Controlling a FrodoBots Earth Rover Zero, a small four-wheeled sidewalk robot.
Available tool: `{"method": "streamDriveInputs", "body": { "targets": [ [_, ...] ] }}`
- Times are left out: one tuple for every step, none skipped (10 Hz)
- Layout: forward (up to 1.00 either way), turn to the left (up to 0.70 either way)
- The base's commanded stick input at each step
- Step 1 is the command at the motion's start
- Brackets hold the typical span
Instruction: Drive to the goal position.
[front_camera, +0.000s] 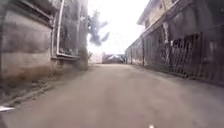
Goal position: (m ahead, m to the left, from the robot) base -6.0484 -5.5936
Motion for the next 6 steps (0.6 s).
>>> {"method": "streamDriveInputs", "body": {
  "targets": [
    [0.5, 0.0],
    [0.5, 0.0],
    [0.5, 0.0],
    [0.5, 0.0],
    [0.5, 0.0],
    [0.5, 0.0]
  ]
}}
